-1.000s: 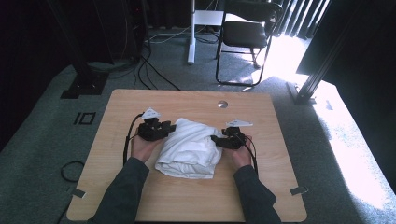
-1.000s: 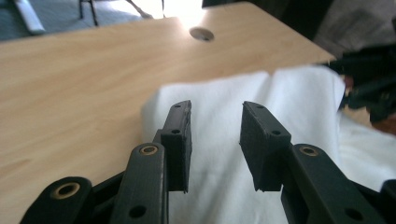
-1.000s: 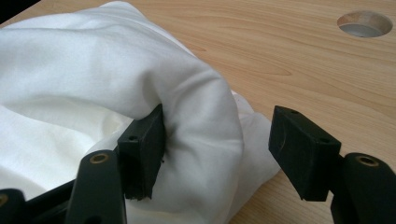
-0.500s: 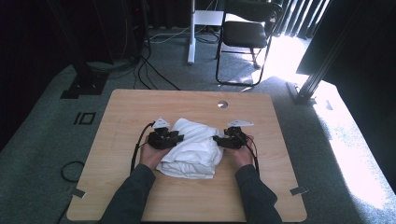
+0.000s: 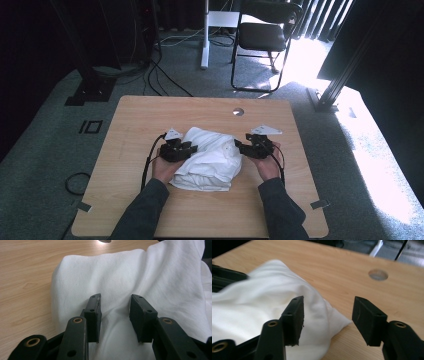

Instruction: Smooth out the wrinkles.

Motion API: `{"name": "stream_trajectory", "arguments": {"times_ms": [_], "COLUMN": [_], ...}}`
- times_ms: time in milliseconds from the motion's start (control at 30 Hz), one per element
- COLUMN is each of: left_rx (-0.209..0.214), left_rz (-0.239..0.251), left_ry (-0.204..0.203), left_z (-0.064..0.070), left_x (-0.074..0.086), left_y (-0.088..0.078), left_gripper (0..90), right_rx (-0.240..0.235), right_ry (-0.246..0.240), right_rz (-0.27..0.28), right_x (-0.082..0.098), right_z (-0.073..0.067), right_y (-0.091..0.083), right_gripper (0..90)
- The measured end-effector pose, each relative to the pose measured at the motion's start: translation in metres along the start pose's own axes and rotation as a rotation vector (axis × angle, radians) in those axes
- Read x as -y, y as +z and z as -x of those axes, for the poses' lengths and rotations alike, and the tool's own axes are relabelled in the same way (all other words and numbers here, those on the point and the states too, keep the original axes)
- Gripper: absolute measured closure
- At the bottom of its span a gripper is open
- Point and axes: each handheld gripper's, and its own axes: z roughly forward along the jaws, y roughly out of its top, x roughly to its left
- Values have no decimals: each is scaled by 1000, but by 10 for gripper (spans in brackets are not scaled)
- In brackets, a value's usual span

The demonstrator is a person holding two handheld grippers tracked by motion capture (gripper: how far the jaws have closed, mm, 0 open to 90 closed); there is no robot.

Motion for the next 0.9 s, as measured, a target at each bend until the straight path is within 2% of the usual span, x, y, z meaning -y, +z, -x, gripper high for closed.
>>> {"name": "stream_trajectory", "arguments": {"times_ms": [100, 167, 267, 333, 400, 500, 633, 733, 800, 900], "left_rx": [-11, -21, -39, -54, -67, -96, -125, -143, -172, -196], "left_rz": [4, 1, 1, 4, 8, 7, 24, 34, 38, 36], "left_ry": [2, 3, 6, 8, 8, 21, 17, 6, 5, -6], "left_z": [1, 2, 4, 5, 7, 8, 6, 5, 2, -4], "left_x": [0, 0, 1, 2, 3, 4, 4, 2, -4, -11], "left_y": [0, 1, 2, 2, 3, 5, 10, 13, 19, 25], "left_gripper": [626, 626, 627, 627, 628, 628, 628, 628, 626, 625], "right_rx": [-48, -87, -134, -148, -121, -72, -52, -46, -29, 0], "right_ry": [-38, -66, -102, -113, -113, -106, -71, -62, -58, -46], "right_rz": [41, 41, 18, -13, -55, -98, -102, -107, -115, -116], "right_x": [-1, 1, 9, 16, 25, 34, 38, 37, 32, 26], "right_z": [-10, -20, -34, -40, -41, -34, -20, -15, -10, -5], "right_y": [-22, -30, -32, -25, -13, 7, 29, 38, 50, 62], "right_gripper": [508, 529, 539, 537, 533, 552, 611, 637, 688, 685]}}
